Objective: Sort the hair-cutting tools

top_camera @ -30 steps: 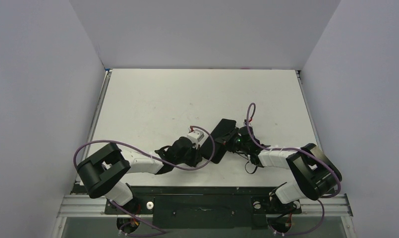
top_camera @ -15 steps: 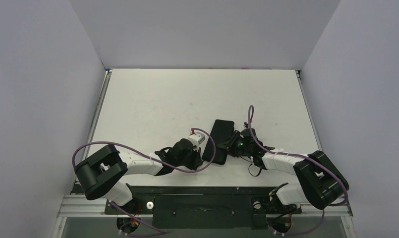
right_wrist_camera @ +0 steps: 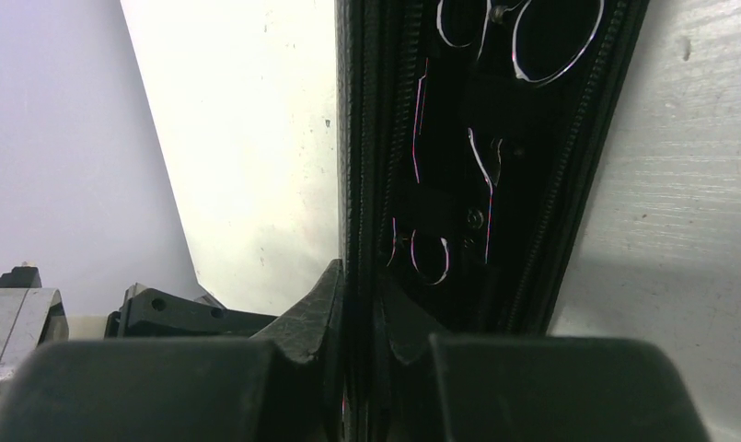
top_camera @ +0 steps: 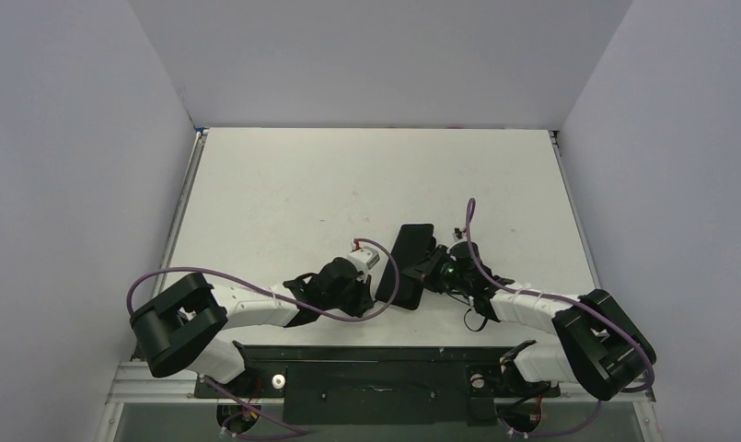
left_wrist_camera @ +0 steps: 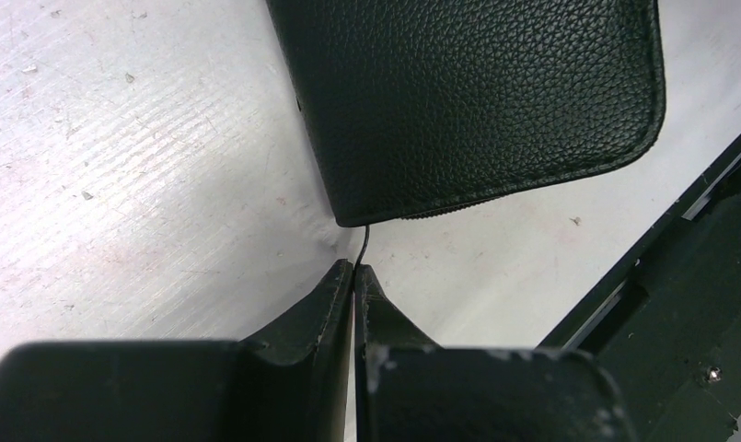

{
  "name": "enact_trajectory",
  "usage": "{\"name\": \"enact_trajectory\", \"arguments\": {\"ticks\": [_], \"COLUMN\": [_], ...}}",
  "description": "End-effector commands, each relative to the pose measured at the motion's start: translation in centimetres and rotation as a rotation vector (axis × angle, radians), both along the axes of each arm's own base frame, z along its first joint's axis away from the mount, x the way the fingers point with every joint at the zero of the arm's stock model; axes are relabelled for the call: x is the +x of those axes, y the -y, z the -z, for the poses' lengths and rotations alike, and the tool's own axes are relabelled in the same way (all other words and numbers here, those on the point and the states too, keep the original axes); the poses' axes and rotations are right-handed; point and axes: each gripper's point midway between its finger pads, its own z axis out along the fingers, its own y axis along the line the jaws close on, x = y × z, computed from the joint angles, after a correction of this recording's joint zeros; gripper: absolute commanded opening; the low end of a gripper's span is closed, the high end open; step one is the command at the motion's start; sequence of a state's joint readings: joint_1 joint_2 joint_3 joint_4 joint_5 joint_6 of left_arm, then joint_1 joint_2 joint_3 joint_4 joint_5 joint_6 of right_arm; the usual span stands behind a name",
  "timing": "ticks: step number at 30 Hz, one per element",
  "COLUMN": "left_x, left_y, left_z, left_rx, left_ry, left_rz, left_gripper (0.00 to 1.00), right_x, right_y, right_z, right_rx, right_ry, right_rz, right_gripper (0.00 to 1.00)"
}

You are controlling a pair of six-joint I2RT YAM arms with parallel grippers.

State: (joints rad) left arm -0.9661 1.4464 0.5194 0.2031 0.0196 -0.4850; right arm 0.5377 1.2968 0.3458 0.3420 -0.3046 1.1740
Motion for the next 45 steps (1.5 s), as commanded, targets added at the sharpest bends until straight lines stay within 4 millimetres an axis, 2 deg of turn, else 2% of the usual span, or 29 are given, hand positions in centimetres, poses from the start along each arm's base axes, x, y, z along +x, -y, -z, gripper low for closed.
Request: {"name": "enact_trajectory", "arguments": {"ticks": [1, 10, 19, 27, 40, 44, 45], "left_x": [-0.4, -2.8, -4.0, -3.6, -2.6, -2.4, -2.4], "left_y": [1.5, 3.5, 5.8, 8.7, 12.0, 12.3, 12.2], "left_z": [-2.0, -2.3, -2.0, -2.4, -2.9, -3.1, -3.1], "left_rx": [-0.052, -0.091, -0.109, -0.133, -0.17, -0.176, -0.174], "left_ry": [0.011, -0.021, -0.031, -0.02, -0.009, -0.013, -0.016], "left_rz": [0.05, 0.142, 0.194, 0.225, 0.26, 0.252, 0.246], "left_gripper": [0.0, 0.0, 0.0, 0.0, 0.0, 0.0, 0.02], "right_x": [0.5, 0.5, 0.0, -0.5, -1.5, -1.9, -2.1], "right_y": [1.1, 2.2, 2.6, 2.8, 3.6, 3.8, 3.9], "right_z": [0.4, 2.9, 5.1, 6.4, 8.1, 8.0, 8.1], "right_rx": [-0.032, -0.096, -0.108, -0.123, -0.159, -0.163, -0.168], "right_ry": [0.033, 0.013, -0.016, -0.039, -0.052, -0.048, -0.051], "right_rz": [0.069, 0.105, 0.117, 0.112, 0.102, 0.086, 0.082], "right_gripper": [0.0, 0.0, 0.0, 0.0, 0.0, 0.0, 0.06]}}
